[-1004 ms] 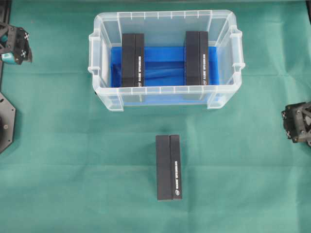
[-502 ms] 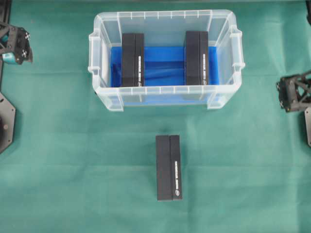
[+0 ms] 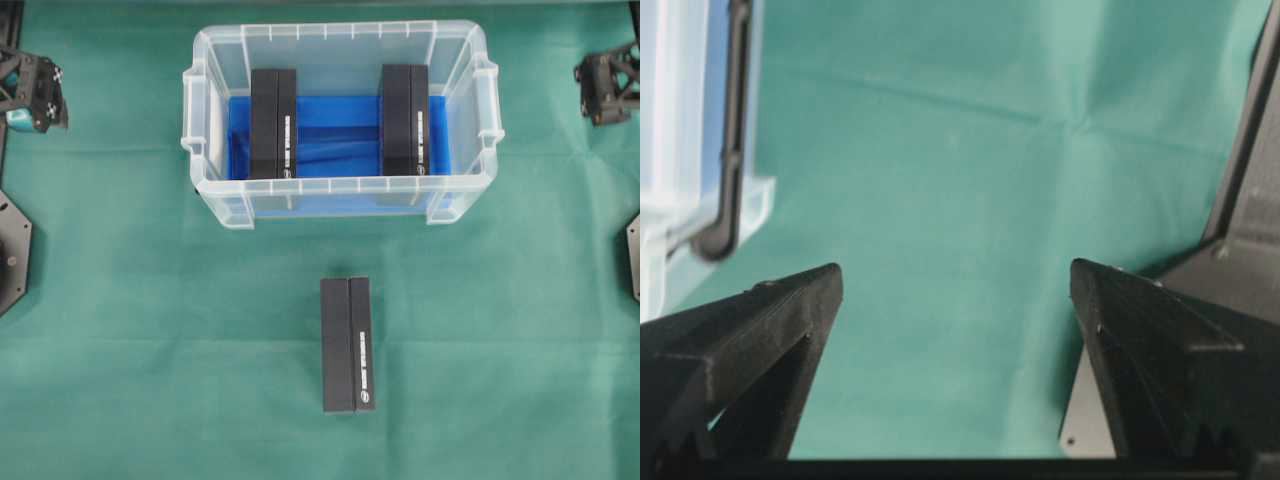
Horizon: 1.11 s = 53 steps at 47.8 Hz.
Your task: Take out the box from the case.
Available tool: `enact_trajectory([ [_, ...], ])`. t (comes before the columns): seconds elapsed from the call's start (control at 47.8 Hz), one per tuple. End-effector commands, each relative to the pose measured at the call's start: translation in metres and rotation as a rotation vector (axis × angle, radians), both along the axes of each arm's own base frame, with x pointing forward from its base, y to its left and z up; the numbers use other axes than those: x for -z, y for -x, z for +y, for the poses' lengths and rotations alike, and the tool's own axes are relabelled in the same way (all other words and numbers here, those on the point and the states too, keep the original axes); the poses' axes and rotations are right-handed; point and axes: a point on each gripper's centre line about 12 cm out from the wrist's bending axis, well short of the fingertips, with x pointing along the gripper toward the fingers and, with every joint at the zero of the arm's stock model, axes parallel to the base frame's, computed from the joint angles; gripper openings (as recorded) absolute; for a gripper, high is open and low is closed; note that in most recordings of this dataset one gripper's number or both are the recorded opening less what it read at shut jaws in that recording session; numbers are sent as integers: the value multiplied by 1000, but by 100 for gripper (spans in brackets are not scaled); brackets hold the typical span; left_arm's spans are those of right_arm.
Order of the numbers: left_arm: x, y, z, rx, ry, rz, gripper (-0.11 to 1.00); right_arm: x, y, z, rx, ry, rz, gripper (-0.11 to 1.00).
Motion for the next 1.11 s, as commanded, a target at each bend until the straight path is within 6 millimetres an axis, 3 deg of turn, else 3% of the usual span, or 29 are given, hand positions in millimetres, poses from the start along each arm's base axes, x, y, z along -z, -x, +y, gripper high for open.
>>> enact_trajectory([
  [0.0, -5, 0, 1, -3, -9, -14, 95, -2, 0, -10, 13, 6, -15, 93],
  [0.23, -5, 0, 1, -3, -9, -14, 95, 7, -6, -25, 5, -3, -3, 93],
  [1.088, -5, -9, 5, -2, -3, -2, 95, 7, -5, -25, 6, -6, -4, 93],
])
